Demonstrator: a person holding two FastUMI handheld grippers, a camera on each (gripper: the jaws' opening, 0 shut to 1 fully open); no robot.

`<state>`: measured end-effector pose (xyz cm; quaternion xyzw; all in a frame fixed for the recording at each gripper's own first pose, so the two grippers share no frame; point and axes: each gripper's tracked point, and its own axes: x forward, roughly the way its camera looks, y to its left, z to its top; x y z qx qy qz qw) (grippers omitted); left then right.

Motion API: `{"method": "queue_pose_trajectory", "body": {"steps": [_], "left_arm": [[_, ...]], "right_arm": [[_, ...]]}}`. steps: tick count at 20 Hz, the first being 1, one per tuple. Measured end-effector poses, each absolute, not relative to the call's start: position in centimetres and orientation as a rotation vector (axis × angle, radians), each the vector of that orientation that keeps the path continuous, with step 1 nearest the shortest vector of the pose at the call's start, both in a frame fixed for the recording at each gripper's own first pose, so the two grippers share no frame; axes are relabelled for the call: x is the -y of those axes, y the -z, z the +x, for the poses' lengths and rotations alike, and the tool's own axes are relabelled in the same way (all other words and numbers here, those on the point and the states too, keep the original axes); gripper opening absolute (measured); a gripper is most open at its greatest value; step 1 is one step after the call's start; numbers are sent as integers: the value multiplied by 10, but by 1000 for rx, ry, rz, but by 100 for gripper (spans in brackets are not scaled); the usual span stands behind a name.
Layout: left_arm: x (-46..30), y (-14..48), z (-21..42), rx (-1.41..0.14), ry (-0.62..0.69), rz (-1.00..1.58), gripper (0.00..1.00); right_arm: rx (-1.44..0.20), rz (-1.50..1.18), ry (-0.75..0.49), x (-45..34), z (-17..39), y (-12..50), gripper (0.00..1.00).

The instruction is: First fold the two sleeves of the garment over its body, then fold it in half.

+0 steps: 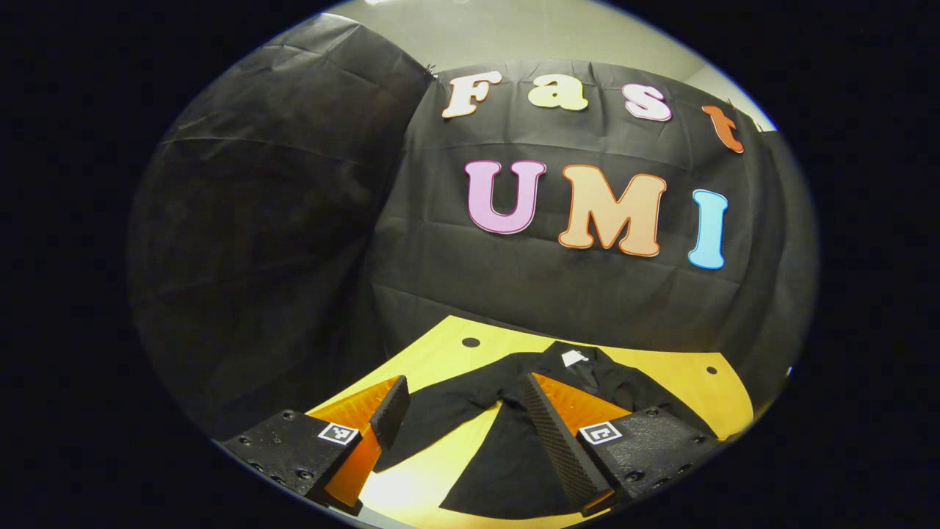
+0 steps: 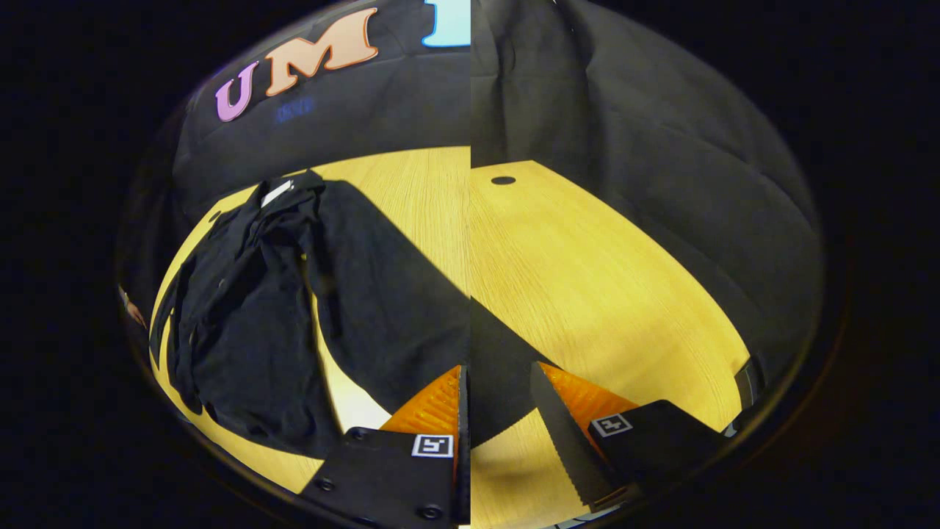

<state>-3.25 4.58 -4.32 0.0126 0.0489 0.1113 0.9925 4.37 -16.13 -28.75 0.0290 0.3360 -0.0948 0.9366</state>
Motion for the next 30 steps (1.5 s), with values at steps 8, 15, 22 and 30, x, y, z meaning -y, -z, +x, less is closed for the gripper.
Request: {"method": "queue_pose_trajectory", "body": {"steps": [8,15,22,30], "left_arm": [[-44,51,-31,-123,-239,24,93],[-36,63,-29,-145,-224,9,93],[-27,69,-27,-151,-196,2,92],[-16,73,-28,-160,-160,26,92]], "right_arm": [[-740,-10,192,176,49,306,52],[-698,-52,201,179,50,306,2],[-692,-56,218,176,49,306,2],[-701,-133,234,169,53,305,9]]}}
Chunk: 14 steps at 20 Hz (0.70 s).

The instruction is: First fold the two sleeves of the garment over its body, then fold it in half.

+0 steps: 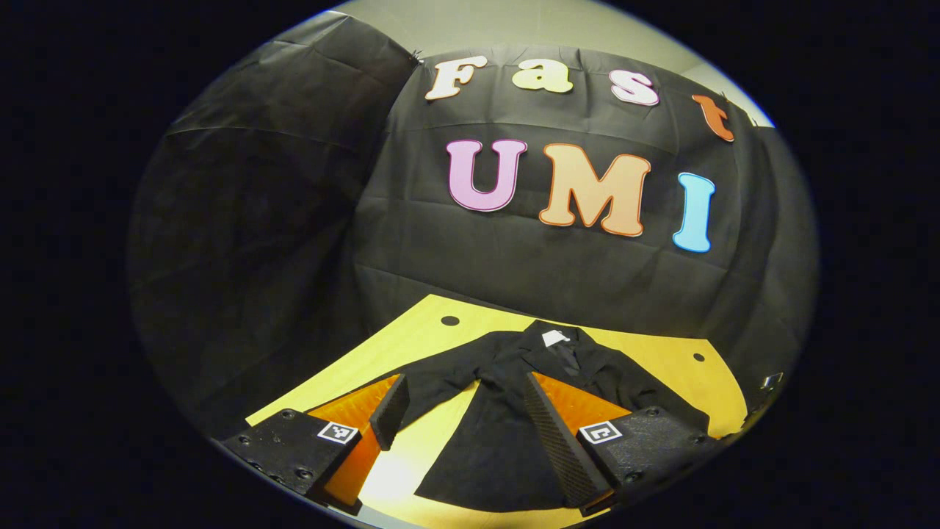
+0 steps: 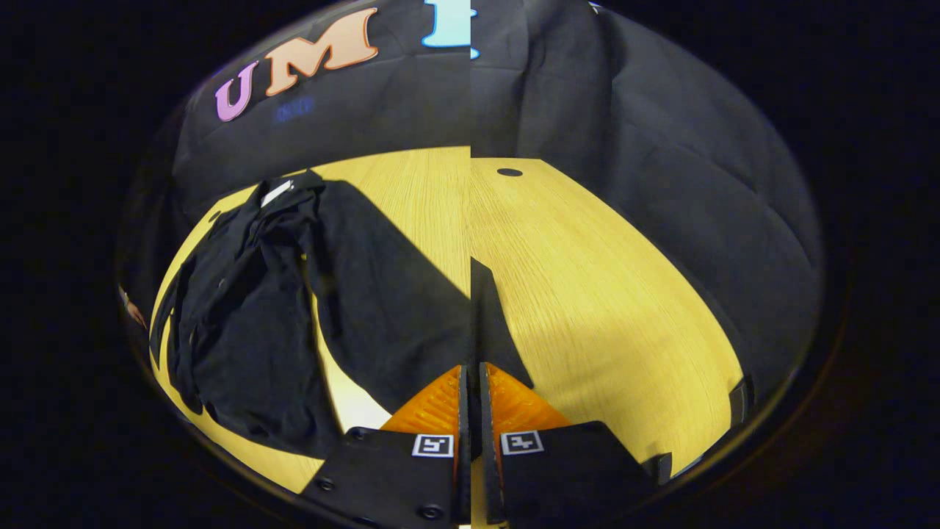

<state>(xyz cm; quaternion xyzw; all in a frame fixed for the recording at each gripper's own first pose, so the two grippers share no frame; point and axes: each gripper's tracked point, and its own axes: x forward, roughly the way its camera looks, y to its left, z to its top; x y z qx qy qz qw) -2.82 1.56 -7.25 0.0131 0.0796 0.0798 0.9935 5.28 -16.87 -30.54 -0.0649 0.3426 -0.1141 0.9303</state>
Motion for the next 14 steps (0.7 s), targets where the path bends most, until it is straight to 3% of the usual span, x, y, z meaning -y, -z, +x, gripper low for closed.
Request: {"method": "queue_pose_trajectory", "body": {"steps": [1,2,4,14], "left_arm": [[-14,73,-29,-161,-155,24,92],[-13,74,-30,-162,-150,22,92],[-11,75,-32,-163,-146,23,93],[-14,89,-41,-196,-178,18,92]], "right_arm": [[-700,-149,237,168,52,306,9],[-695,-162,234,169,53,306,2],[-697,-161,229,168,54,303,7],[-780,-85,176,170,54,302,3]]}}
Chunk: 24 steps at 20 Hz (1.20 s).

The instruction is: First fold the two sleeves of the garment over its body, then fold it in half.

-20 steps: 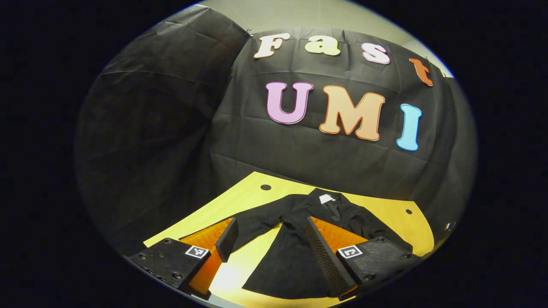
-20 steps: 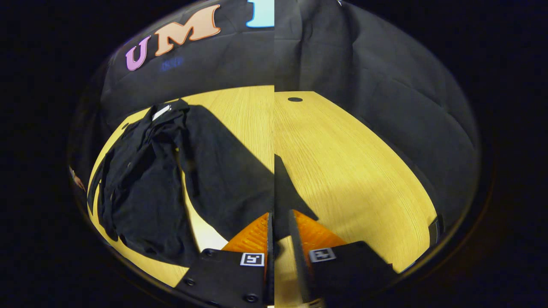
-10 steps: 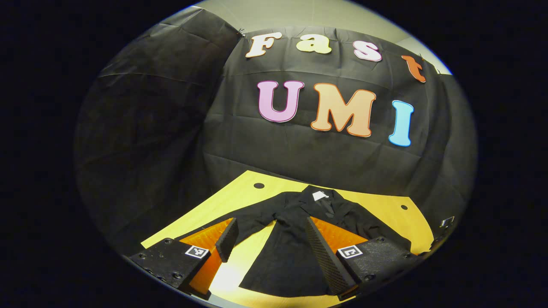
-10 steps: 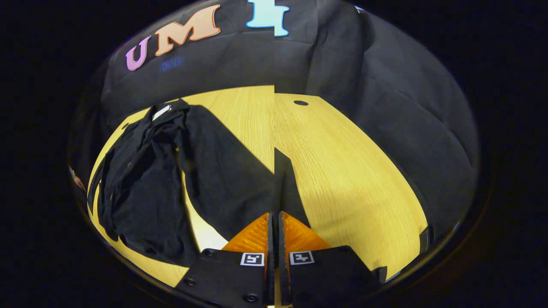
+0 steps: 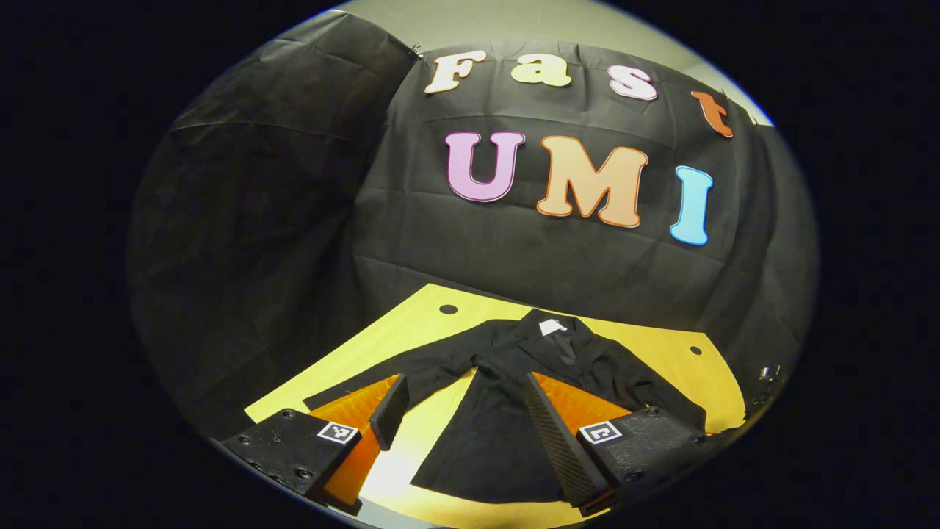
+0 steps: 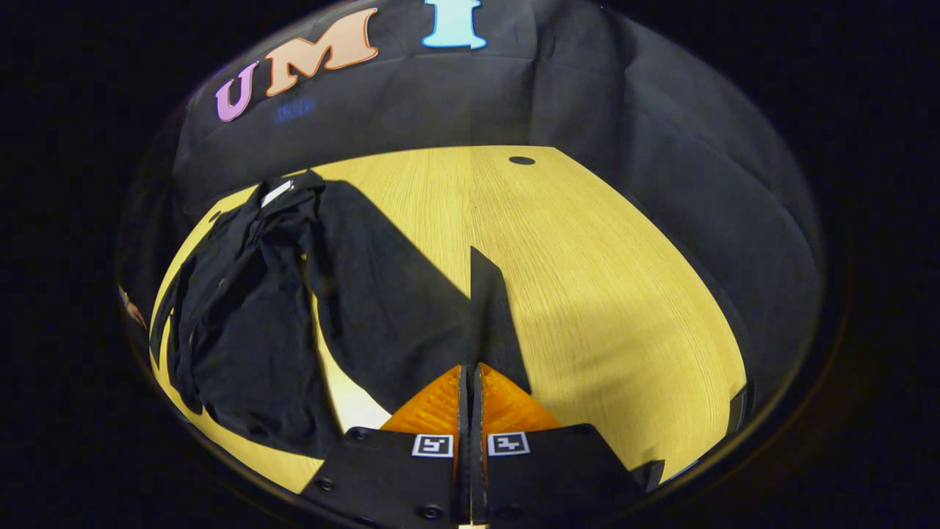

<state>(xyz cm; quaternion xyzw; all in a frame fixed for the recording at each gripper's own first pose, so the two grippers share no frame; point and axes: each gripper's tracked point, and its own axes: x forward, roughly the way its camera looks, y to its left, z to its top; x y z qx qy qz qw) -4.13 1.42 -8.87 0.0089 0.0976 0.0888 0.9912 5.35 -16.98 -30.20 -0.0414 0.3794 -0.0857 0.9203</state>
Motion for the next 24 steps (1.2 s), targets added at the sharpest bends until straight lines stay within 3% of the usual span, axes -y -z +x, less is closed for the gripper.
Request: {"method": "queue_pose_trajectory", "body": {"steps": [10,24], "left_arm": [[-31,107,-28,-224,-196,7,93],[-78,112,5,-278,-122,-3,93]], "right_arm": [[-803,-71,189,165,60,273,2],[-613,-53,269,91,127,166,2]]}}
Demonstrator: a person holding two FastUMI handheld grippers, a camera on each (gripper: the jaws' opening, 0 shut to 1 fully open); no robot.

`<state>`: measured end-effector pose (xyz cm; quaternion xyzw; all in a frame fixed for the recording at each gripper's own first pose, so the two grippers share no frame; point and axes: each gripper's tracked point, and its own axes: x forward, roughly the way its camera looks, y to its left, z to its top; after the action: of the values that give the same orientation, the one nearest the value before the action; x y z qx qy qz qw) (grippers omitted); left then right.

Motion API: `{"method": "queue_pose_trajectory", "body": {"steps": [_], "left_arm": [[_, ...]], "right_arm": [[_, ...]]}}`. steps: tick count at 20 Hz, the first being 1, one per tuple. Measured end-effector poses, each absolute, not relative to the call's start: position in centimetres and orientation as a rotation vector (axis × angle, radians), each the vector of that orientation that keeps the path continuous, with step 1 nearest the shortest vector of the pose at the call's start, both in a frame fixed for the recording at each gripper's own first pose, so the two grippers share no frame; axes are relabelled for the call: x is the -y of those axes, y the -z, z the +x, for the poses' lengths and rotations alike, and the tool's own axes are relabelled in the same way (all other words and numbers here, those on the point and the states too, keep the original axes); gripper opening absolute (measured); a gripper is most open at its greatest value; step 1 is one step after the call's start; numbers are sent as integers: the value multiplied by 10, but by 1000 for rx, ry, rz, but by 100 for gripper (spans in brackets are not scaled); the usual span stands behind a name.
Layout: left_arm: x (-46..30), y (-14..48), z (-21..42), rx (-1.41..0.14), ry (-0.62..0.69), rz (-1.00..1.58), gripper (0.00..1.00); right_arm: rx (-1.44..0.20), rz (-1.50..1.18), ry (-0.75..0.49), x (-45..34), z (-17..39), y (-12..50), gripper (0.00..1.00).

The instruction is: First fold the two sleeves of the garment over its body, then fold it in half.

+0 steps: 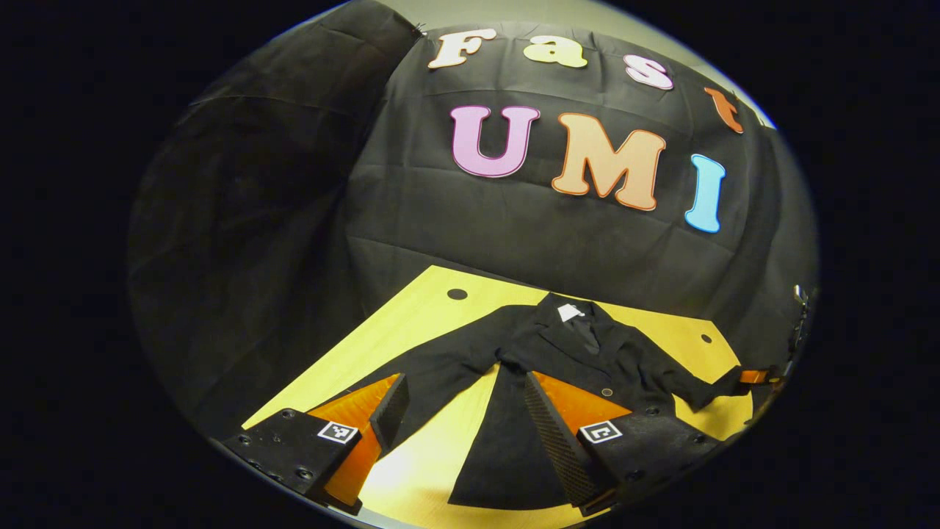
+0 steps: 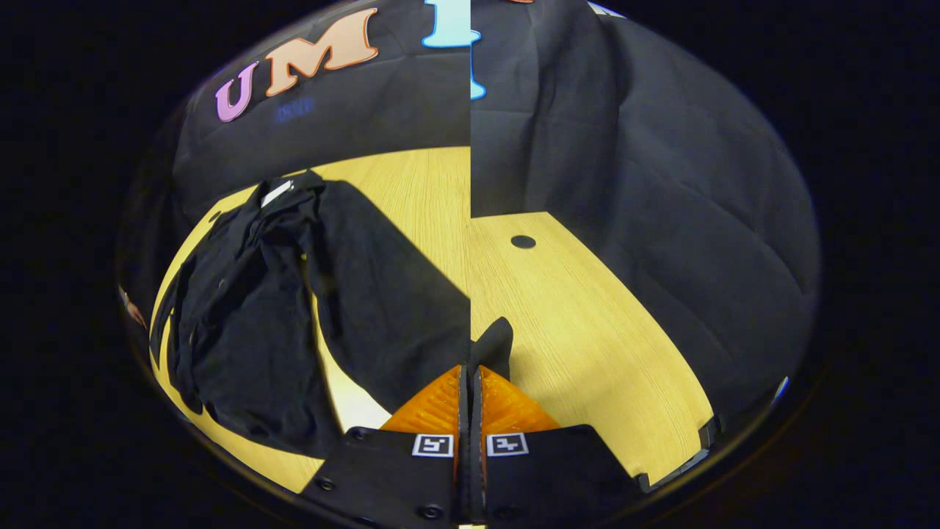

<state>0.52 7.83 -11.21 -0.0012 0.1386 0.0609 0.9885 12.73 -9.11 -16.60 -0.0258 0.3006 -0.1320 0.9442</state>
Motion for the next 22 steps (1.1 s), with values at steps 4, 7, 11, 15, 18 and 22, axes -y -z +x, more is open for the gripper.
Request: {"method": "queue_pose_trajectory", "body": {"steps": [4,7,11,15,18,22], "left_arm": [[-89,113,9,-284,-122,-15,93],[-95,111,10,-279,-115,-39,94],[-112,114,10,-283,-135,-60,94],[-134,122,7,-304,-170,-76,94],[-148,130,6,-327,-194,-85,94],[-166,139,2,-366,-214,-111,95]], "right_arm": [[-579,-49,220,60,147,144,2],[-549,-51,198,38,157,129,2],[-508,-66,152,2,172,112,2],[-466,-102,98,-38,190,98,2],[-451,-123,48,-71,206,93,2],[-419,-140,-20,-117,232,89,2]]}}
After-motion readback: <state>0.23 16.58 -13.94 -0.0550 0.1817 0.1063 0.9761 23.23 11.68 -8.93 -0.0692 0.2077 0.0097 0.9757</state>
